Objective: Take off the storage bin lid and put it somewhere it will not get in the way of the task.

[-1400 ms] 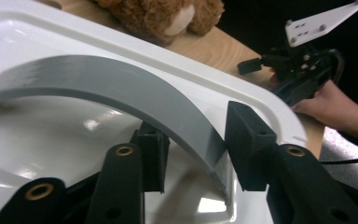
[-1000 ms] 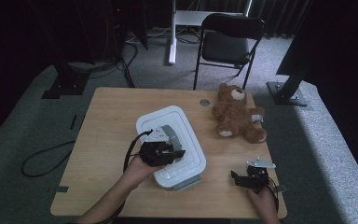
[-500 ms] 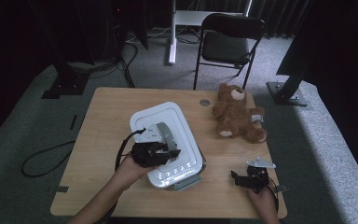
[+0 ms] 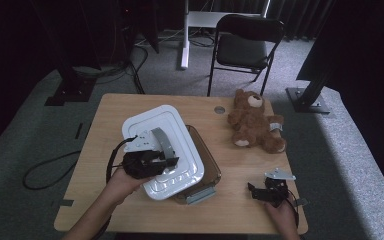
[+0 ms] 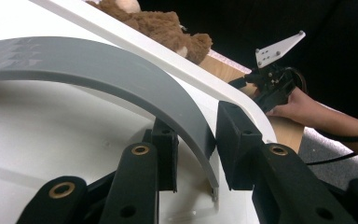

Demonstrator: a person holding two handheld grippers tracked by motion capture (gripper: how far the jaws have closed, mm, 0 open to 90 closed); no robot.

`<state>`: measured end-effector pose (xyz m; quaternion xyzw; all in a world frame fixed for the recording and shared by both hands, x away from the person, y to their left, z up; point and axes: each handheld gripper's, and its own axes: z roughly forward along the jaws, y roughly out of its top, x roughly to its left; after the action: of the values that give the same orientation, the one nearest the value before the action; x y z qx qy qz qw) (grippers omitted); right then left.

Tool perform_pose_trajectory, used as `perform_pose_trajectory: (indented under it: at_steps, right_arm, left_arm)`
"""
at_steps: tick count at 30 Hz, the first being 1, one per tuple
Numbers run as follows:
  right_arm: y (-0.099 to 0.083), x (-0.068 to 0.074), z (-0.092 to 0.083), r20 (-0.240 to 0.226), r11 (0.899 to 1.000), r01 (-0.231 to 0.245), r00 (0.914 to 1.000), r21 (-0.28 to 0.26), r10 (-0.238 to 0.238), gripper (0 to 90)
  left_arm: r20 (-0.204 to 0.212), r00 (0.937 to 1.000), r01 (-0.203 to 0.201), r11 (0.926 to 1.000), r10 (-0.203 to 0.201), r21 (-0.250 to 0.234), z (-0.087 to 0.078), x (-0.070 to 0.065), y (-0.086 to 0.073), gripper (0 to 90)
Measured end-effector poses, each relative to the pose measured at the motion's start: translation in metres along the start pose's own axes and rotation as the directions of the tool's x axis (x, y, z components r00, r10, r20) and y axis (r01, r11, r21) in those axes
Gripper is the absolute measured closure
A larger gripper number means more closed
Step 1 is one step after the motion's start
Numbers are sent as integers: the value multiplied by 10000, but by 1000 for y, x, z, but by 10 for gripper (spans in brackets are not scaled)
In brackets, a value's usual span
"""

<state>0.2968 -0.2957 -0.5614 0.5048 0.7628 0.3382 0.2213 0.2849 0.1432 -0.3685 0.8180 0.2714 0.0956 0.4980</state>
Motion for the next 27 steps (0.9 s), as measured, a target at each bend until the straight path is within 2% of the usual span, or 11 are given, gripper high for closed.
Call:
perform_pose_trajectory:
  at_steps: [5,8,13,27]
  right_arm:
    - [0,0,0,4,10000,24,10000,-2,-24,126]
    - [0,0,0,13,10000,43,10000,-13,-43,125]
    - [0,0,0,20,10000,1,10000,17,-1,126]
    - [0,0,0,46,10000,-15,10000,-1,15,126]
  left_arm:
    - [-165,9998,72,10000,-72,9,-12,4,-4,708]
    - [-408,9990,178,9998,-177,30,-17,8,-8,710]
    - [-376,9986,364,9993,-361,71,-23,15,-16,709]
    - [-722,9944,785,9967,-770,183,-49,30,-43,709]
